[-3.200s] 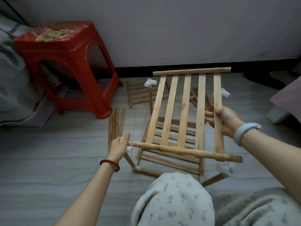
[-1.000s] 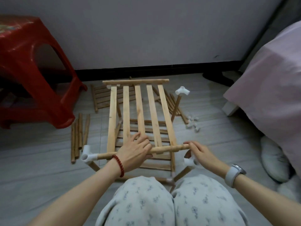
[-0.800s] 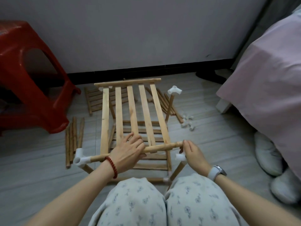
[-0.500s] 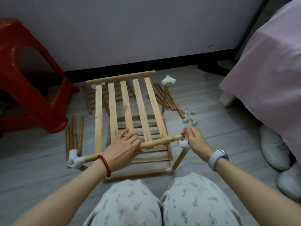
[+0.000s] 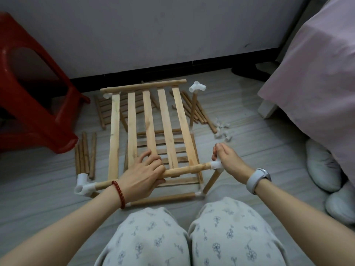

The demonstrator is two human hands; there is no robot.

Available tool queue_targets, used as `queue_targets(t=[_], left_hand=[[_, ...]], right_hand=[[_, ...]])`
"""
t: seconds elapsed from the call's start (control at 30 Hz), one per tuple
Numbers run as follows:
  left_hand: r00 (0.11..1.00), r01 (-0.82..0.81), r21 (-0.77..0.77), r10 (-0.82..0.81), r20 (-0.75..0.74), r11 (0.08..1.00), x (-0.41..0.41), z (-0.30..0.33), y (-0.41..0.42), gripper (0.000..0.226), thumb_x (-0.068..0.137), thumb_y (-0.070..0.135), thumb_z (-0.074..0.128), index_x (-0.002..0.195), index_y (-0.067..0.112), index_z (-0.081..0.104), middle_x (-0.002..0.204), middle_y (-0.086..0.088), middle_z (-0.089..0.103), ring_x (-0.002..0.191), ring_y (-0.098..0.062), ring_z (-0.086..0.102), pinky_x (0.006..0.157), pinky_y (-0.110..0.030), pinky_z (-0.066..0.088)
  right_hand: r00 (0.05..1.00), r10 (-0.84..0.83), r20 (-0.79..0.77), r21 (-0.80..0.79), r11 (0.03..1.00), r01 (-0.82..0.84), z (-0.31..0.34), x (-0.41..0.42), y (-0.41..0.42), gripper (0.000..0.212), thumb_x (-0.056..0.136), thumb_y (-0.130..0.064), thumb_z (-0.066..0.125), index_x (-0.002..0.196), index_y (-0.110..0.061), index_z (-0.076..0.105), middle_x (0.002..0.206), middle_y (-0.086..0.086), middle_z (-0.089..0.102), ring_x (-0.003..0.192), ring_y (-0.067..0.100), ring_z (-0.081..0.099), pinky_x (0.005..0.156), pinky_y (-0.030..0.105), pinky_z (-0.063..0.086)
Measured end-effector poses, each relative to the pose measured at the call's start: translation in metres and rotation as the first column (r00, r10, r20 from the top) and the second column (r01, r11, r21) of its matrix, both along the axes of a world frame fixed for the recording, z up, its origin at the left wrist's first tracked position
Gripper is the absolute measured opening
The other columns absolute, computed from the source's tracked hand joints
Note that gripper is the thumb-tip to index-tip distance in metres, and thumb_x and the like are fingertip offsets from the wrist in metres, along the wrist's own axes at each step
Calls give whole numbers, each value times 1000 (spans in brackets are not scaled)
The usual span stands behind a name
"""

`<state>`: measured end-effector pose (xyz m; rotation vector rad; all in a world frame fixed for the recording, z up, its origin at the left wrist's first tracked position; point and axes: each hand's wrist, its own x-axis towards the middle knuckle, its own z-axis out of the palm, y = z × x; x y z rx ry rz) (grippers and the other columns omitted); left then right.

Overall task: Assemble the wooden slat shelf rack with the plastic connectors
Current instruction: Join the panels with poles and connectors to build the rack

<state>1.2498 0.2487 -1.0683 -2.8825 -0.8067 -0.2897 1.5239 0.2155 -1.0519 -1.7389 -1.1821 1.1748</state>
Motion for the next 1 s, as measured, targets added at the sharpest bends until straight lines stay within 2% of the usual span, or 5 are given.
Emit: queue_targets(t=[0.27, 0.63, 0.83, 0.93, 1.0], left_hand=[[994, 69, 34, -65, -91, 997, 7, 6, 5, 33, 86, 43, 33, 76, 24, 58, 75, 9, 58, 81, -12, 60, 95, -46, 45], [996, -52, -200, 37, -80, 978, 16, 11, -4, 42, 89, 49, 31, 99, 23, 61, 112, 1, 61, 115, -20, 53, 105, -45, 36], [920, -375, -331, 391, -18, 866, -35, 35, 1, 70, 82, 63, 17, 124, 23, 55, 135, 0, 48, 133, -19, 34, 115, -42, 12], [836, -534, -364, 540, -95, 763, -68, 32, -8, 77, 77, 68, 11, 130, 28, 50, 136, 4, 45, 128, -17, 39, 112, -44, 23], [811, -549, -455, 579, -85, 701, -76, 30, -17, 78, 76, 68, 14, 133, 26, 48, 137, 2, 44, 118, -16, 49, 99, -35, 40]], right_hand=[[931, -285, -230, -177, 952, 248, -3, -17, 9, 29, 94, -13, 33, 66, -15, 41, 55, 1, 39, 53, 15, 33, 54, 29, 28], [963, -58, 262, 26, 998, 53, -3, -22, 5, 31, 101, -21, 28, 80, -12, 50, 72, 6, 49, 66, 18, 46, 60, 31, 35], [454, -276, 847, 457, 815, -357, 11, -17, 10, 33, 91, -26, 33, 71, -13, 57, 63, 3, 54, 57, 24, 53, 60, 33, 42], [422, 85, 903, 303, 571, -763, 11, -37, 10, 32, 91, -36, 37, 101, -18, 62, 88, 0, 63, 80, 17, 60, 71, 32, 47], [175, 211, 962, 80, 395, -915, 2, -48, 8, 39, 91, -47, 35, 119, -26, 53, 101, -3, 61, 91, 16, 55, 73, 31, 47]])
